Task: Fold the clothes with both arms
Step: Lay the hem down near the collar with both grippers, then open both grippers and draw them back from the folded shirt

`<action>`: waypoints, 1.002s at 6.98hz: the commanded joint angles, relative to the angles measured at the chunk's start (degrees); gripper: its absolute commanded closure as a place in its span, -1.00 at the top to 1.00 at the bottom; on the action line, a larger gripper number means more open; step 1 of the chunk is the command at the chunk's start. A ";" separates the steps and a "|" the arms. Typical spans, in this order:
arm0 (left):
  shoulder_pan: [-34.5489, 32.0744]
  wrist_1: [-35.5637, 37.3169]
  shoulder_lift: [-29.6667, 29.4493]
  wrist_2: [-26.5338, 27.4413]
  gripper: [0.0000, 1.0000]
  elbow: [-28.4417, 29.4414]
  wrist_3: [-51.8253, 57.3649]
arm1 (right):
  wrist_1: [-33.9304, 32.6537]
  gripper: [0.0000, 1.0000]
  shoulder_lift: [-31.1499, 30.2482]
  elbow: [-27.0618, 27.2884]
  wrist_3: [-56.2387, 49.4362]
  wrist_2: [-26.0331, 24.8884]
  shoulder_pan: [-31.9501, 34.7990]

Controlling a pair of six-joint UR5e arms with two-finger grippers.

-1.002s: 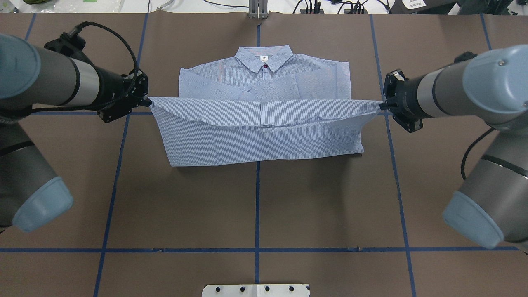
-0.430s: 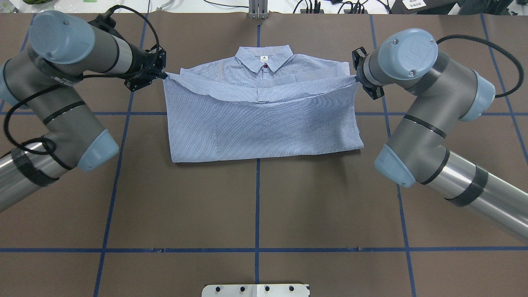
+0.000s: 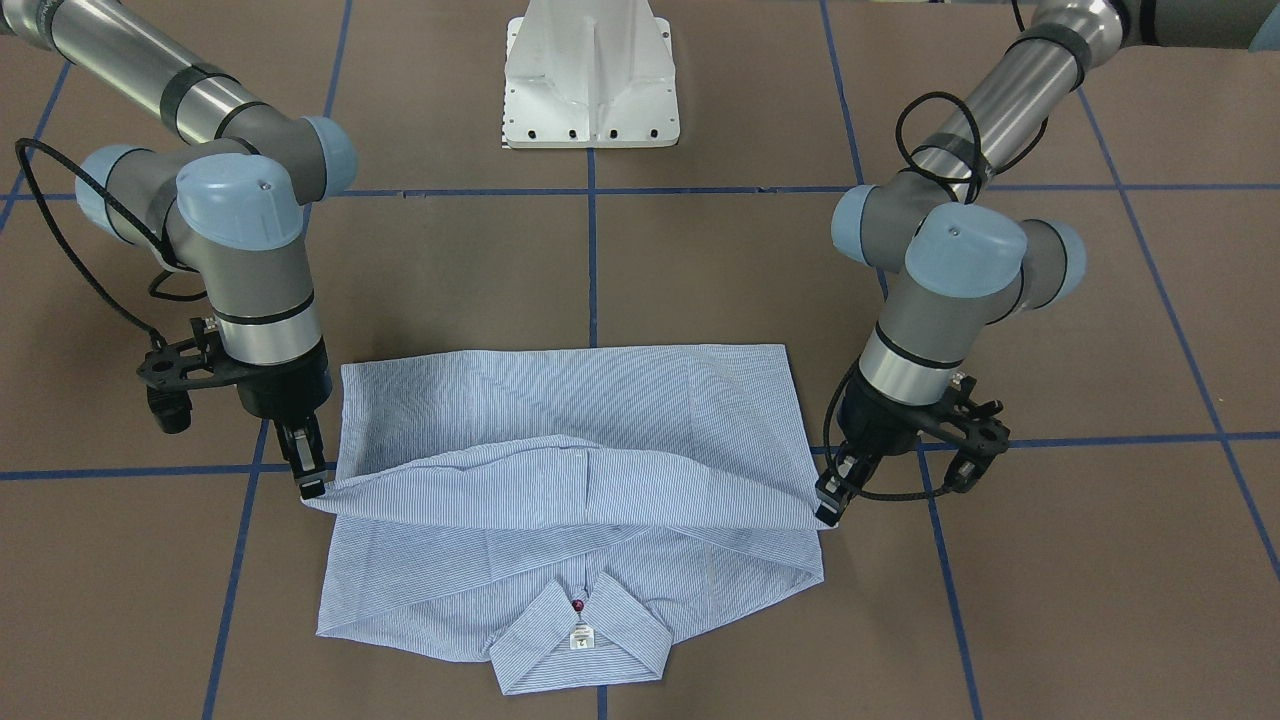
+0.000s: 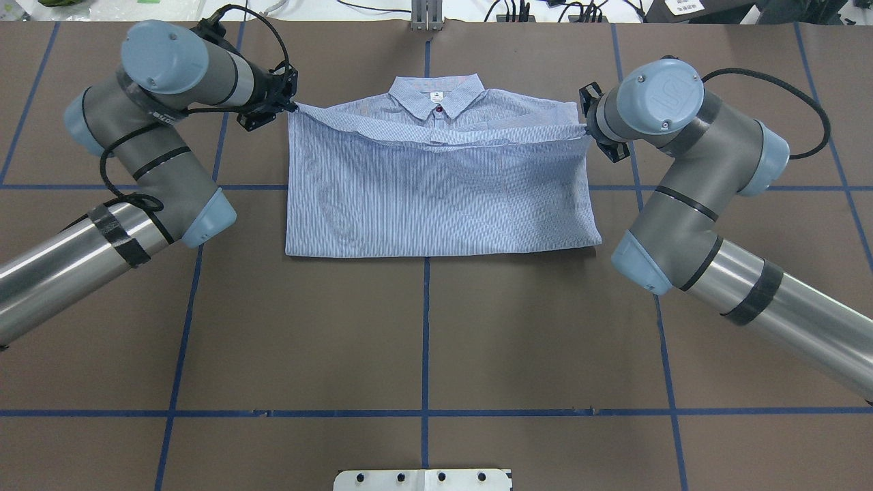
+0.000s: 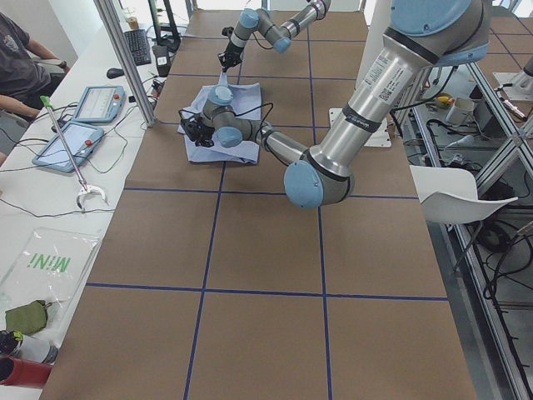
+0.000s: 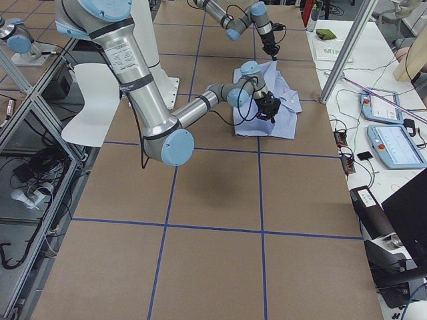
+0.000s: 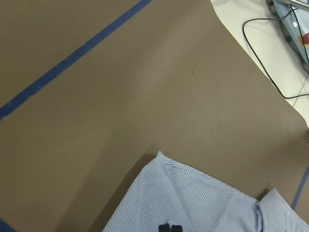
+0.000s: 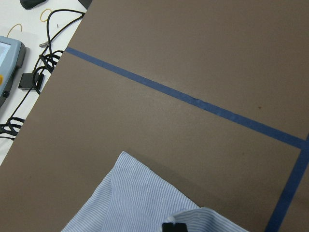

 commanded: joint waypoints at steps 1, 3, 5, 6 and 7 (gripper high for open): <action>0.05 -6.10 -1.77 0.80 -1.00 7.19 0.81 | 0.23 -1.00 4.57 -6.78 -0.12 0.05 -0.06; 0.67 -6.40 -2.47 2.11 -1.00 8.88 0.81 | 0.49 -1.00 4.68 -9.45 -1.26 0.05 -0.15; 1.28 -6.40 -3.44 2.91 -1.00 10.38 0.89 | 3.30 -1.00 4.85 -11.73 -1.71 0.05 -0.15; 1.29 -6.40 -3.53 2.91 -1.00 10.99 2.03 | 3.57 -1.00 5.02 -12.44 -1.79 -0.12 -0.15; 1.29 -6.48 -3.53 3.26 -1.00 11.09 2.82 | 3.57 -1.00 5.03 -12.79 -3.01 -1.08 0.02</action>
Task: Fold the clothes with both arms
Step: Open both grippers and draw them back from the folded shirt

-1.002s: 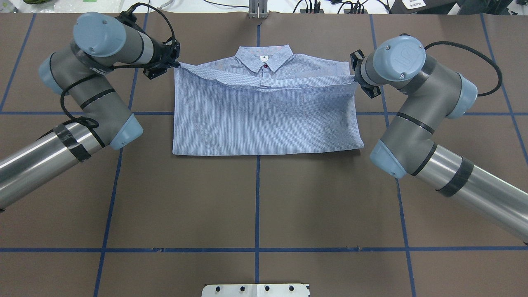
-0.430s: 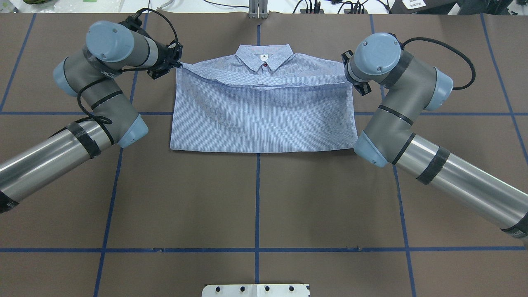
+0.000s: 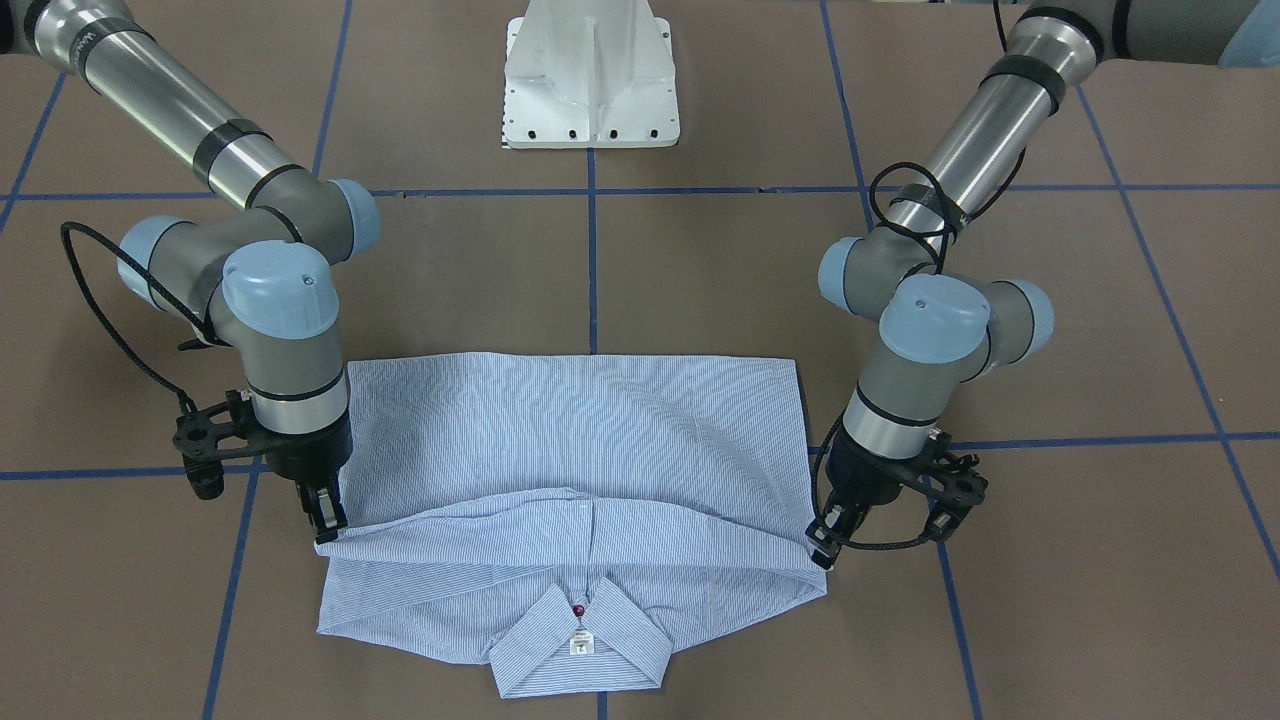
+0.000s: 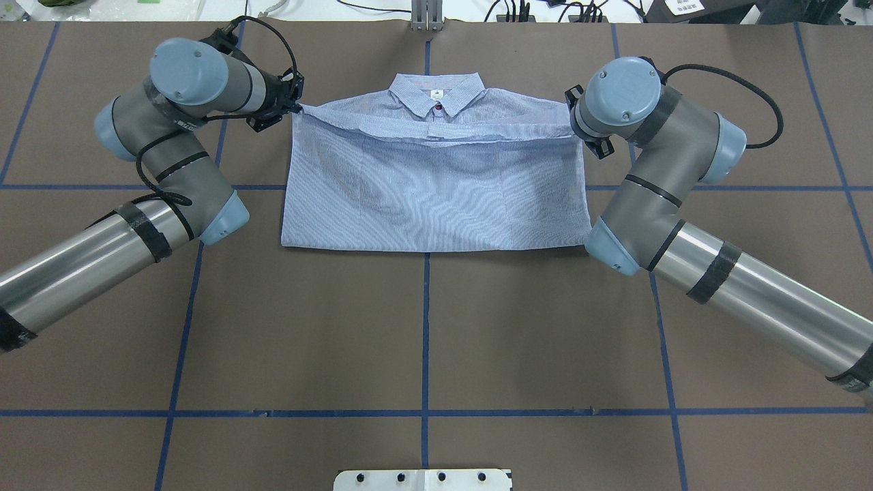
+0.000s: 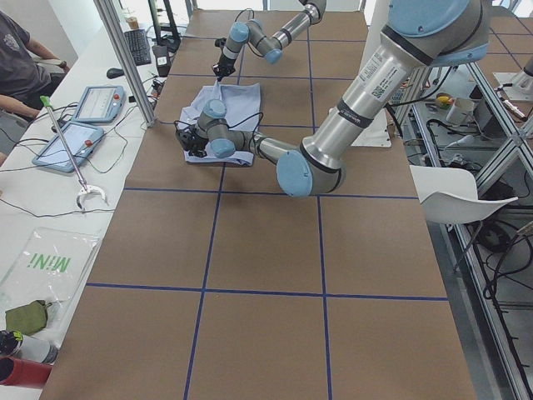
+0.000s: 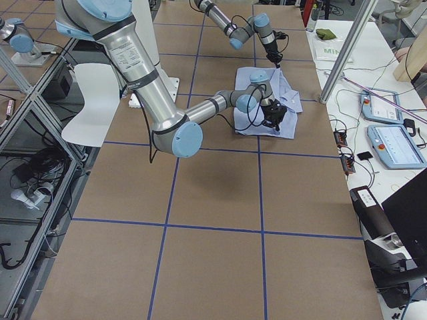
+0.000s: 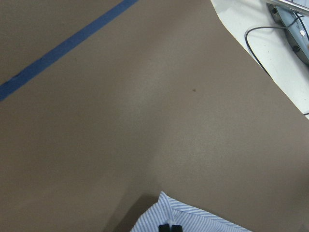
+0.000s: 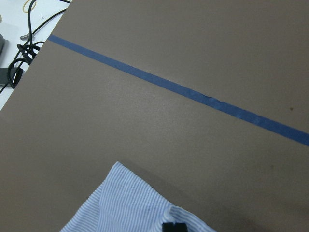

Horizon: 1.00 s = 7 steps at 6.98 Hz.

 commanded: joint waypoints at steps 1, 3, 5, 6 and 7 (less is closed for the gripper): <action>0.31 -0.07 -0.08 0.40 -1.00 0.87 0.97 | 0.27 -1.00 0.17 -0.95 -1.25 -0.96 0.13; 0.66 -0.15 -0.35 1.09 -0.88 1.22 0.97 | 0.27 -1.00 0.34 -1.30 -1.60 -0.97 0.49; 0.75 -0.16 -0.44 1.10 -0.30 1.22 1.05 | 0.27 -1.00 1.13 -2.17 -1.60 -0.97 0.49; 0.67 -0.24 -0.61 1.10 -0.13 1.05 0.97 | 0.27 -1.00 1.57 -2.61 -1.60 -0.97 0.40; 0.32 -1.03 -0.61 1.10 -0.13 0.70 0.97 | 0.27 -1.00 2.10 -3.40 -1.60 -0.97 0.48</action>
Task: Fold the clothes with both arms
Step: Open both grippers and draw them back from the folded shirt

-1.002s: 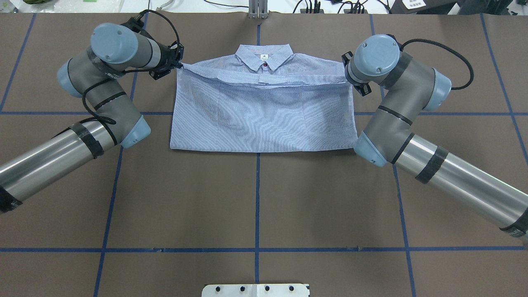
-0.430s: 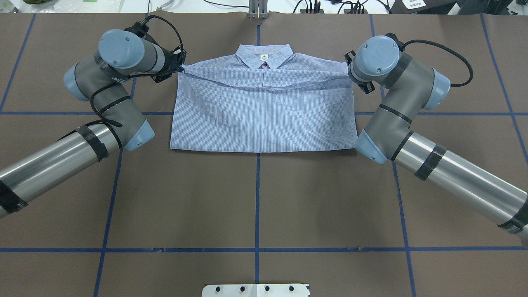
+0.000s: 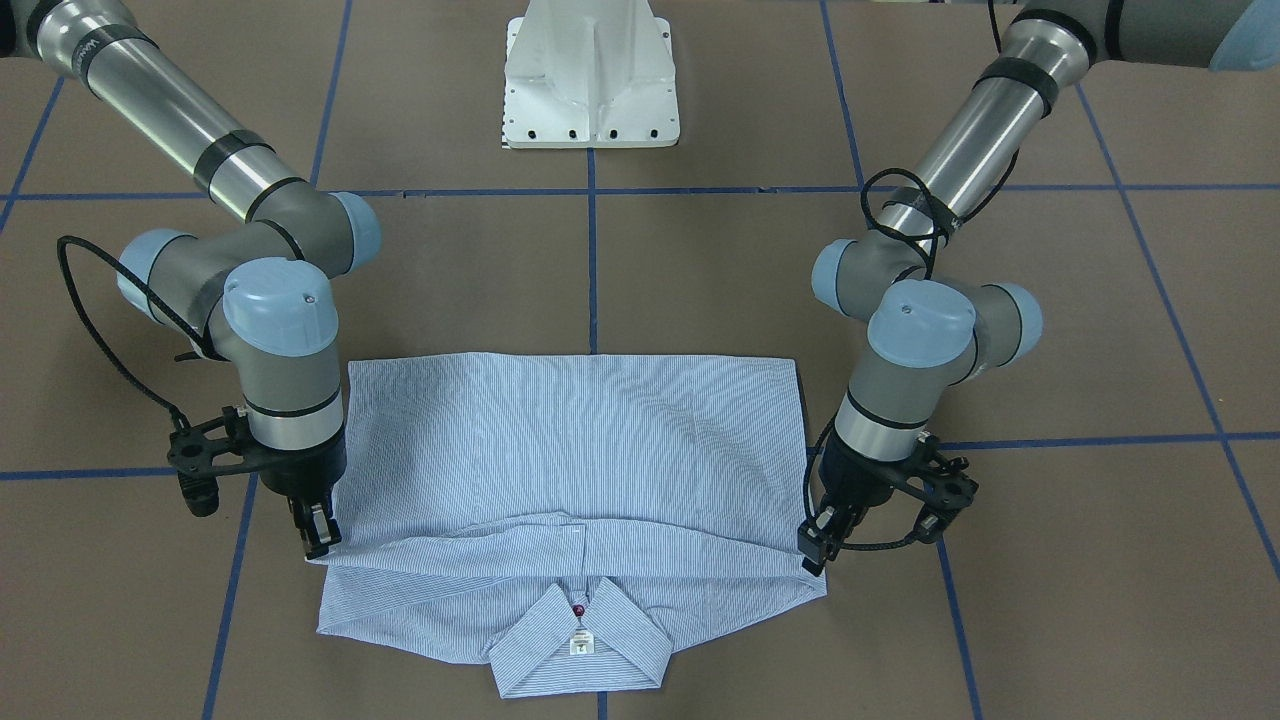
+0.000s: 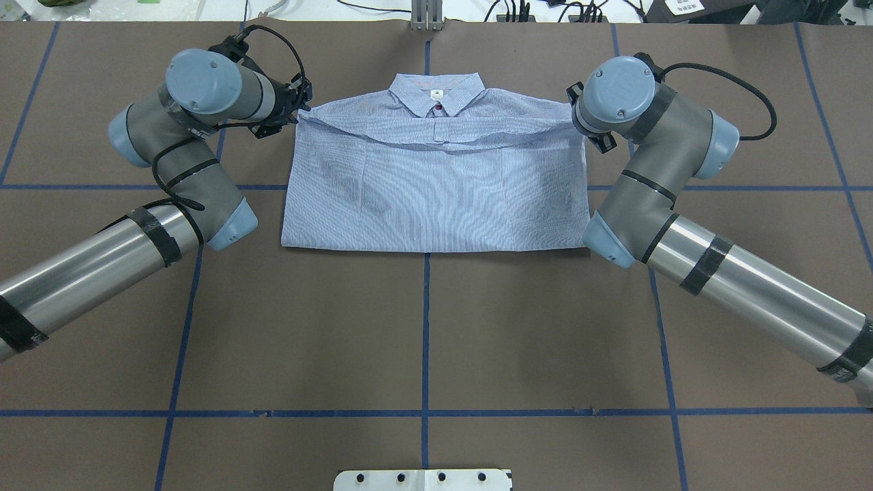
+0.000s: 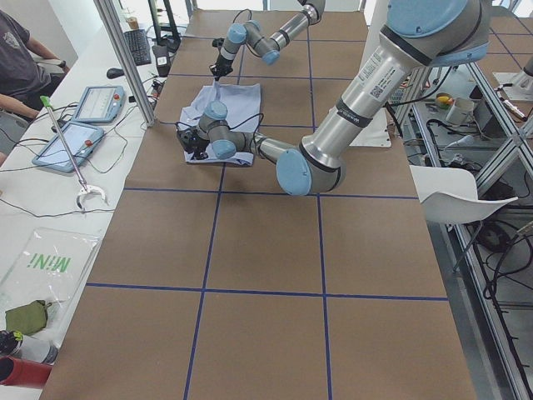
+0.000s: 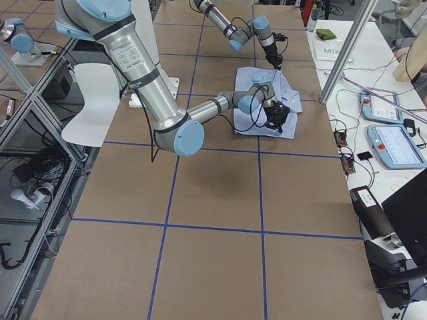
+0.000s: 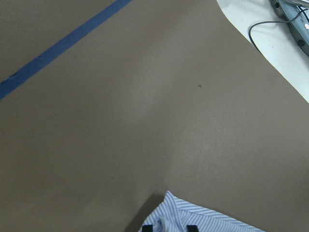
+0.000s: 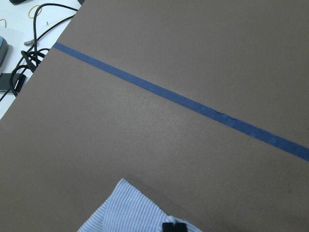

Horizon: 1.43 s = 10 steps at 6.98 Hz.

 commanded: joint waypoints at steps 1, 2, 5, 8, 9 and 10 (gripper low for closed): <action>-1.24 -1.67 0.03 0.01 -0.11 -0.76 0.07 | 1.13 -1.00 0.80 -1.68 -0.09 0.00 0.03; -2.81 -1.85 1.24 -0.60 -0.11 -4.59 0.24 | 2.01 0.31 0.80 -1.69 -1.13 0.09 0.03; -4.58 -0.89 7.04 -4.91 -0.11 -14.53 0.24 | -2.08 0.44 -0.41 7.49 -1.50 2.88 0.73; -4.59 0.87 8.02 -4.74 -0.11 -17.19 0.24 | -5.45 0.55 -16.56 26.33 0.87 3.25 -6.37; -4.59 0.96 8.11 -4.74 -0.11 -17.72 0.24 | -5.01 0.55 -17.64 26.61 3.83 2.73 -9.26; -4.50 0.96 8.20 -4.65 -0.11 -17.64 0.24 | -5.01 0.54 -18.26 26.53 4.30 2.64 -10.33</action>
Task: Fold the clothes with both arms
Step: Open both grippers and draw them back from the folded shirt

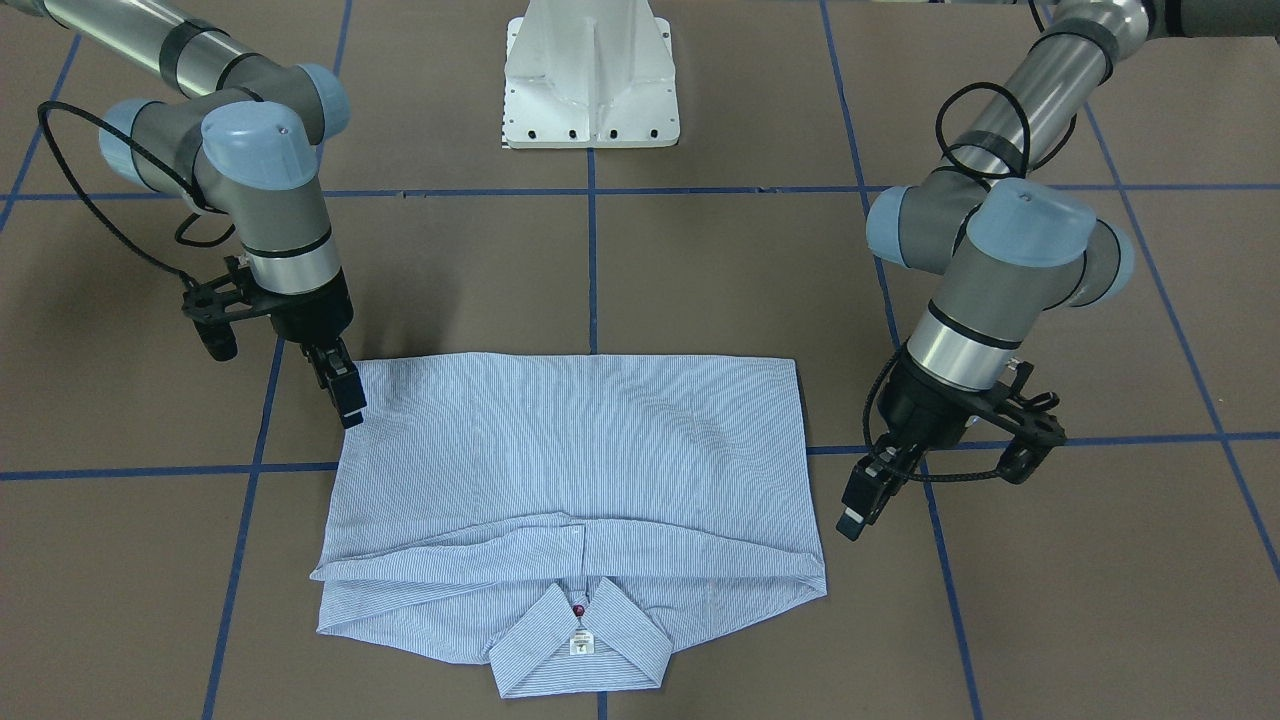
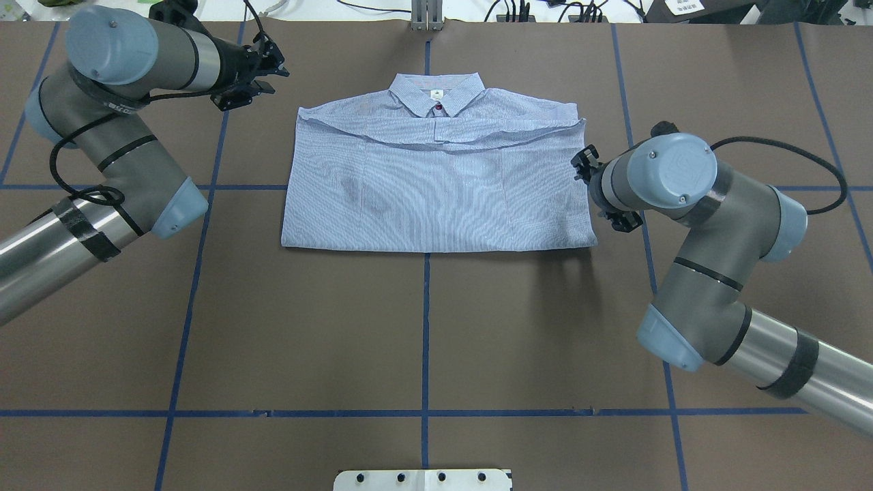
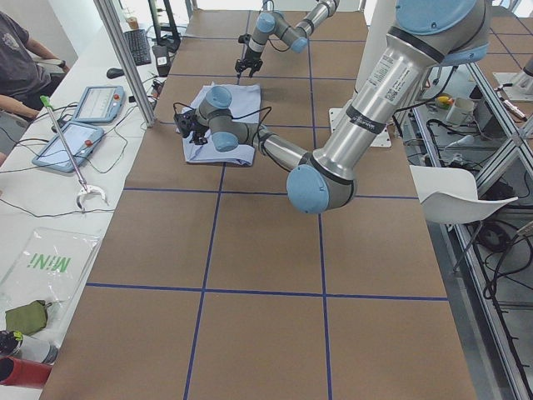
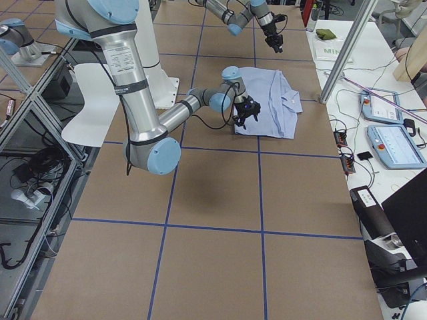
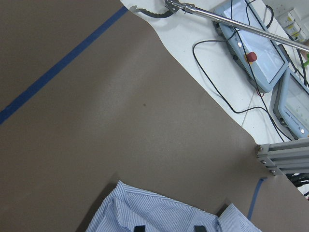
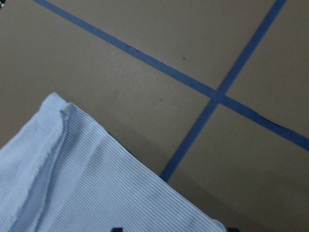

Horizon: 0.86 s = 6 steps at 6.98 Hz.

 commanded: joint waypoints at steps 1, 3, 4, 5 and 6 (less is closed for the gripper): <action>0.07 0.05 0.61 0.17 -0.11 -0.21 0.00 | 0.21 0.53 -2.97 0.46 1.43 -0.14 -2.49; 0.07 0.13 0.62 0.26 -0.11 -0.21 0.00 | 0.21 0.52 -3.60 0.64 1.43 -0.22 -3.64; 0.07 0.13 0.62 0.26 -0.11 -0.21 -0.09 | 0.21 0.50 -3.60 0.55 1.43 -0.23 -4.08; -0.01 0.13 0.62 0.26 -0.11 -0.21 0.00 | 0.21 0.30 -2.90 0.81 1.69 -0.23 -4.17; 0.07 0.13 0.62 0.35 -0.11 -0.29 0.00 | 0.21 -0.53 -2.63 0.81 4.65 -0.14 -4.17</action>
